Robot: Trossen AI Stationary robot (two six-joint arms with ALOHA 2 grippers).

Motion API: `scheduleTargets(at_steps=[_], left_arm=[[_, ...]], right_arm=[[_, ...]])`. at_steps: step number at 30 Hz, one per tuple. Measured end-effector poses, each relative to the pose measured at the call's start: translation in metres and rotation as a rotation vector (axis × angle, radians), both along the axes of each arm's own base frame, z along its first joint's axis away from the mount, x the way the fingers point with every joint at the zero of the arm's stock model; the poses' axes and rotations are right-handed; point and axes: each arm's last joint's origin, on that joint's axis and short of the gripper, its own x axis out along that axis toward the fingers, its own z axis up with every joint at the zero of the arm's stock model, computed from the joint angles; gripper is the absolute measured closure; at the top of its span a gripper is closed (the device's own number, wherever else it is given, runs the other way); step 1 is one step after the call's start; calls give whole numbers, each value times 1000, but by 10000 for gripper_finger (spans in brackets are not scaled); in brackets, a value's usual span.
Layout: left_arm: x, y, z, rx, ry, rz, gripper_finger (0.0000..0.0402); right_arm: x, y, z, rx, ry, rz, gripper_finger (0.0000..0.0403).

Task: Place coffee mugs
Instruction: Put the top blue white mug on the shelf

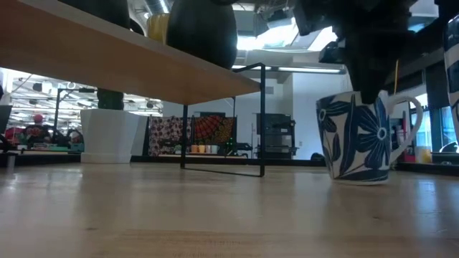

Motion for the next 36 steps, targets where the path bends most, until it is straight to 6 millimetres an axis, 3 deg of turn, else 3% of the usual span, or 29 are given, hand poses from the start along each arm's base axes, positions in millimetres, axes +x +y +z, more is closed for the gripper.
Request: scheduleTargets(at_steps=[3, 6, 15, 19, 22, 27, 36], left_arm=[[0, 0, 0, 0, 0, 0, 214], [0, 0, 0, 0, 1, 0, 214], [0, 0, 0, 0, 0, 0, 214], [0, 0, 0, 0, 0, 0, 214], [0, 0, 0, 1, 0, 0, 214], [0, 0, 0, 0, 0, 0, 214], [0, 0, 0, 0, 1, -5, 214]], right_arm=[[1, 1, 4, 15, -5, 7, 399], [4, 5, 23, 49, -44, 44, 400], [16, 16, 128, 228, -340, 283, 402], [10, 18, 182, 320, -525, 413, 402], [5, 14, 208, 280, -643, 479, 402], [16, 16, 215, 166, -740, 612, 402], [47, 20, 185, 122, -669, 742, 403]])
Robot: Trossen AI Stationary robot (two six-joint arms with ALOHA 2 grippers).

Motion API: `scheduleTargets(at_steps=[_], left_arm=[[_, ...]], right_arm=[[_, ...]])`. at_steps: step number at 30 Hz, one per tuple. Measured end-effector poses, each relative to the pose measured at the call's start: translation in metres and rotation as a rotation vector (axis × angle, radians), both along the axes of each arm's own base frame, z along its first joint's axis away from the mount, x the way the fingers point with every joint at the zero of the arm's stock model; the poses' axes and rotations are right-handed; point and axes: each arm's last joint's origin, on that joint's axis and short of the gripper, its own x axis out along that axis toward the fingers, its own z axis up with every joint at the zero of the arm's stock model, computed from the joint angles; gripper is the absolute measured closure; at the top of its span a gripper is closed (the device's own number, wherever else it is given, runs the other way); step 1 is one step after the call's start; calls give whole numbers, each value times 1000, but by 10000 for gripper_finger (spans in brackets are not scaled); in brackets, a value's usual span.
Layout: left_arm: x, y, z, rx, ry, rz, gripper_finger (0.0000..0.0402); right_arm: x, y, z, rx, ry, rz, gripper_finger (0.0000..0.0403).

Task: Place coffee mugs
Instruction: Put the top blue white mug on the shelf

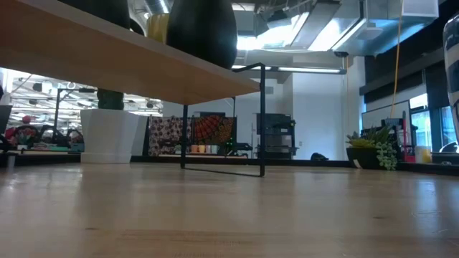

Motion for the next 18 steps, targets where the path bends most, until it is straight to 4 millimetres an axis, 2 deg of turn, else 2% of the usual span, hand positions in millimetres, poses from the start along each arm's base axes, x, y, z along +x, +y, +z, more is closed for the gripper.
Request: scheduleTargets(at_steps=[6, 14, 18], left_arm=[[0, 0, 0, 12, 8, -2, 214], [0, 0, 0, 46, 31, -8, 214], [0, 0, 0, 45, 31, -8, 214]], right_arm=[[16, 8, -18, -40, -10, 112, 403], [25, 12, -18, -170, -198, 363, 403], [29, 4, -17, -239, -270, 435, 403]])
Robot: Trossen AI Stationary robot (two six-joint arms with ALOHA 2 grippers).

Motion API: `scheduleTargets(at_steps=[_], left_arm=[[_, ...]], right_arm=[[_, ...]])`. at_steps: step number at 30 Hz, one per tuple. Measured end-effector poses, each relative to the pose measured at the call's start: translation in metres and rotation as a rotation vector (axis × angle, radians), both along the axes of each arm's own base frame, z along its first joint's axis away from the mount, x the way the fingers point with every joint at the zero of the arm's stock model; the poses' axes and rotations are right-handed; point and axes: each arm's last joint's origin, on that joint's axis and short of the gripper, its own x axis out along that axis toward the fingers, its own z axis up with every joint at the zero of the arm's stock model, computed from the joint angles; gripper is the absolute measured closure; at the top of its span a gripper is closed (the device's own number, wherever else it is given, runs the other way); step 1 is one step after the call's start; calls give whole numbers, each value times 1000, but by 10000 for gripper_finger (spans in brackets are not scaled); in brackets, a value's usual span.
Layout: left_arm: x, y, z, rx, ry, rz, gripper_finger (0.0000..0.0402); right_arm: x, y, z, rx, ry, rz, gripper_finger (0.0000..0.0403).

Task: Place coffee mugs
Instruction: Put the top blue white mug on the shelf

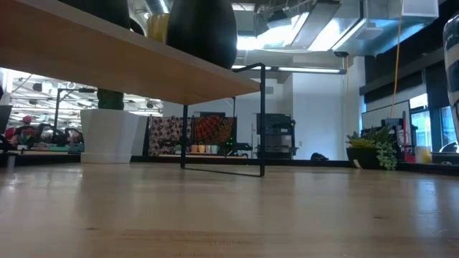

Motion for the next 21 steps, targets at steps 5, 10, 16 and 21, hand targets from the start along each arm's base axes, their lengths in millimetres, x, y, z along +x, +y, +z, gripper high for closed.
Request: scheduleTargets(at_steps=[5, 10, 16, 21], left_arm=[[0, 0, 0, -3, -2, 1, 214], [0, 0, 0, -7, -6, 1, 214], [0, 0, 0, -9, -7, 2, 214], [0, 0, 0, -26, -17, 5, 214]], right_arm=[[13, -17, -7, -48, -27, -4, 403], [30, -27, -24, -81, -22, -9, 403], [37, -30, -35, -141, -6, -6, 403], [37, -32, -33, -188, -35, -11, 403]])
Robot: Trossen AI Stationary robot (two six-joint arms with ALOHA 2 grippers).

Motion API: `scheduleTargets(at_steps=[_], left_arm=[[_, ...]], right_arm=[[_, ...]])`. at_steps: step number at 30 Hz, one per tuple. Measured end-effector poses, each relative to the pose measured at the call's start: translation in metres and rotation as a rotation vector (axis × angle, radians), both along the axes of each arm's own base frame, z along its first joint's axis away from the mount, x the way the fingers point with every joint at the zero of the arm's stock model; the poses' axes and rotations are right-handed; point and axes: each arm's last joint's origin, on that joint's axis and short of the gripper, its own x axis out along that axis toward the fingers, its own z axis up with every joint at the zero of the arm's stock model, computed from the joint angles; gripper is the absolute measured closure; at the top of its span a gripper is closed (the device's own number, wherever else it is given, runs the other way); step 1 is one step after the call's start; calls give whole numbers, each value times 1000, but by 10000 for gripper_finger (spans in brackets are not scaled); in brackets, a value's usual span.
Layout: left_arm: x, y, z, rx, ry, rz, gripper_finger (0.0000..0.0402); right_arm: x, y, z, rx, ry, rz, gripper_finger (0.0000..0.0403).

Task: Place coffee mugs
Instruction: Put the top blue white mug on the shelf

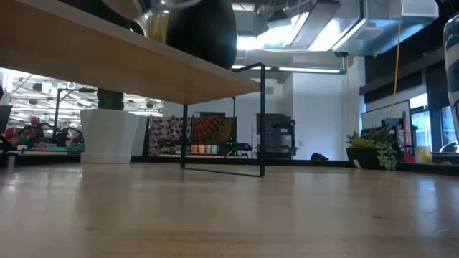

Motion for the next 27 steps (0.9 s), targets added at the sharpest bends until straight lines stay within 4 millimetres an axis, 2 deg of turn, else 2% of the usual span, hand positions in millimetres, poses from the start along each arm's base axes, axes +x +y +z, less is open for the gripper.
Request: scheduleTargets(at_steps=[9, 21, 27], left_arm=[[0, 0, 0, -48, -31, 0, 214], [0, 0, 0, -51, -35, 1, 214], [0, 0, 0, -52, -35, 1, 214]], right_arm=[[2, 0, -16, -57, 80, 4, 403], [6, -2, -18, -109, 55, -42, 401], [7, -2, -17, -113, 43, -55, 379]])
